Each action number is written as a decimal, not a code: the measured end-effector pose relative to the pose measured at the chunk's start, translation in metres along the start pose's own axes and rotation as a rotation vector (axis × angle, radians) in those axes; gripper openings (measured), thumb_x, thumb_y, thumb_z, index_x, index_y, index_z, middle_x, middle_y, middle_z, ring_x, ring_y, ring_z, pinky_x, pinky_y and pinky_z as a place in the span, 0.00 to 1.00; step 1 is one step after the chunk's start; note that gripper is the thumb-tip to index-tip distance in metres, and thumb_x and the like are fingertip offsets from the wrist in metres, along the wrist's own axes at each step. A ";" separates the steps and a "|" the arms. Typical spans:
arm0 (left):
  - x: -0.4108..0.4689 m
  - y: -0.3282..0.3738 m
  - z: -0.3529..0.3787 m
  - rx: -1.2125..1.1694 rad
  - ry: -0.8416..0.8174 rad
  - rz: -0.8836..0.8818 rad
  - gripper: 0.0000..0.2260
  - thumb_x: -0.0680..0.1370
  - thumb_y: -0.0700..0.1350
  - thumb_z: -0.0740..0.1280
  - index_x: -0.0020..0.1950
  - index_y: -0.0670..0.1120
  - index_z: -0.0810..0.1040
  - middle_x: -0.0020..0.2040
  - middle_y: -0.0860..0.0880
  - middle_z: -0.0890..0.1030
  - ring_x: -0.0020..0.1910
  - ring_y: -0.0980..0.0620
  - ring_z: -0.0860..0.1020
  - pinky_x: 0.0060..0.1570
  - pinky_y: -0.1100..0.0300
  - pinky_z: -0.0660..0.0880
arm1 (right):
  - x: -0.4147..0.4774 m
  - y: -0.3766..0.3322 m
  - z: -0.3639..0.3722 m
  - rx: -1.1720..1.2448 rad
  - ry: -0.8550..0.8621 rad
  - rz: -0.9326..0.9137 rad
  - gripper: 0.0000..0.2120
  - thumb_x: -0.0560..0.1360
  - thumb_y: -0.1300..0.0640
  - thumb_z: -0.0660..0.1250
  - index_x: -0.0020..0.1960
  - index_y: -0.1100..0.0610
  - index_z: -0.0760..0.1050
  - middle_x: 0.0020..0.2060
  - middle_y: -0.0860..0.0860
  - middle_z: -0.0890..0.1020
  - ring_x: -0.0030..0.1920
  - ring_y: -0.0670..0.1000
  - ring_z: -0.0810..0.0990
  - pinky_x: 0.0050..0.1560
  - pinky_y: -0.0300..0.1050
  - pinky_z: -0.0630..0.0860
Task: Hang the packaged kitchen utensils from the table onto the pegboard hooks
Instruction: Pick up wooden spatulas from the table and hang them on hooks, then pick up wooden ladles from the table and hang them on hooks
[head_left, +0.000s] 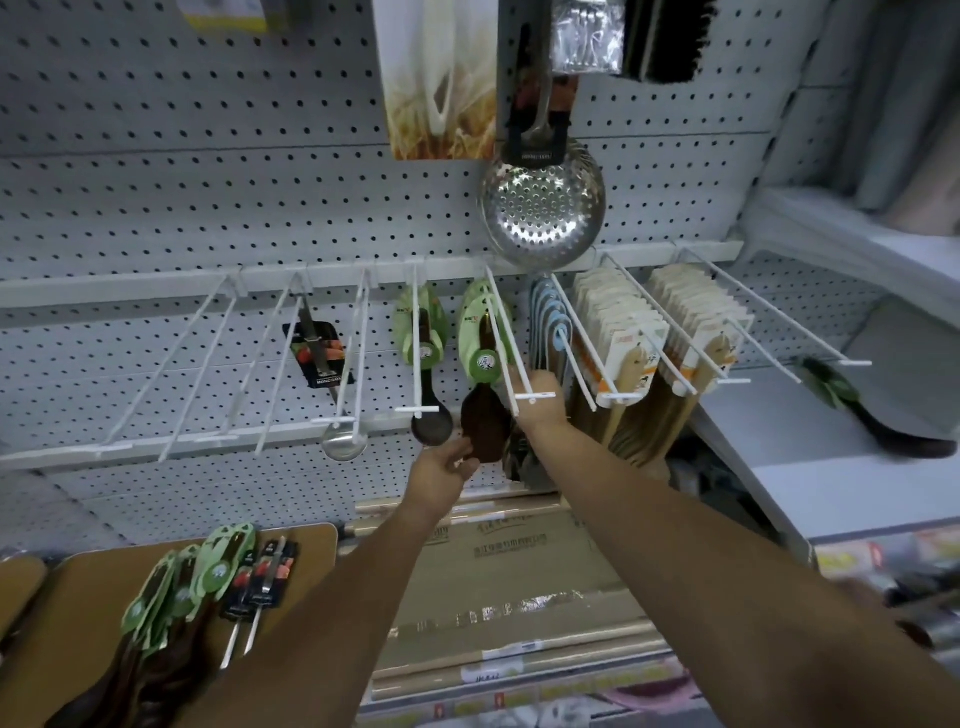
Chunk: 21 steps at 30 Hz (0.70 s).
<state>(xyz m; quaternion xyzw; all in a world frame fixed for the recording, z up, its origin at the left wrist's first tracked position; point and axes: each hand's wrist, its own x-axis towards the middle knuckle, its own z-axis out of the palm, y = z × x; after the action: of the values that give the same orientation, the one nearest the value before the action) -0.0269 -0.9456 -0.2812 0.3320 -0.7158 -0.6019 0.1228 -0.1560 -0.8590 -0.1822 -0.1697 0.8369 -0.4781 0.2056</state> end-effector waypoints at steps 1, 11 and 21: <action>-0.008 -0.003 -0.002 0.057 -0.005 -0.007 0.20 0.78 0.38 0.69 0.70 0.41 0.74 0.66 0.45 0.78 0.66 0.48 0.76 0.69 0.53 0.70 | -0.004 0.004 0.001 -0.062 -0.043 0.028 0.11 0.81 0.58 0.63 0.40 0.59 0.75 0.39 0.57 0.77 0.51 0.57 0.77 0.48 0.44 0.68; -0.082 -0.008 -0.068 0.816 0.100 0.038 0.25 0.81 0.59 0.59 0.74 0.47 0.69 0.72 0.48 0.73 0.70 0.47 0.70 0.69 0.53 0.67 | -0.029 0.053 -0.030 -0.689 -0.272 -0.418 0.25 0.81 0.40 0.60 0.71 0.55 0.72 0.65 0.54 0.78 0.64 0.55 0.77 0.62 0.51 0.76; -0.240 0.000 -0.092 1.088 0.407 -0.198 0.30 0.79 0.67 0.52 0.74 0.50 0.67 0.71 0.48 0.72 0.68 0.47 0.72 0.63 0.53 0.70 | -0.101 0.039 0.023 -0.922 -0.567 -0.946 0.33 0.80 0.34 0.56 0.77 0.53 0.63 0.75 0.53 0.68 0.74 0.57 0.67 0.72 0.51 0.64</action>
<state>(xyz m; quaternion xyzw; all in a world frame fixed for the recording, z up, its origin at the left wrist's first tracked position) 0.2060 -0.8678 -0.2053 0.5214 -0.8494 -0.0810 0.0127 -0.0609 -0.8078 -0.2084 -0.7014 0.7047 -0.0513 0.0933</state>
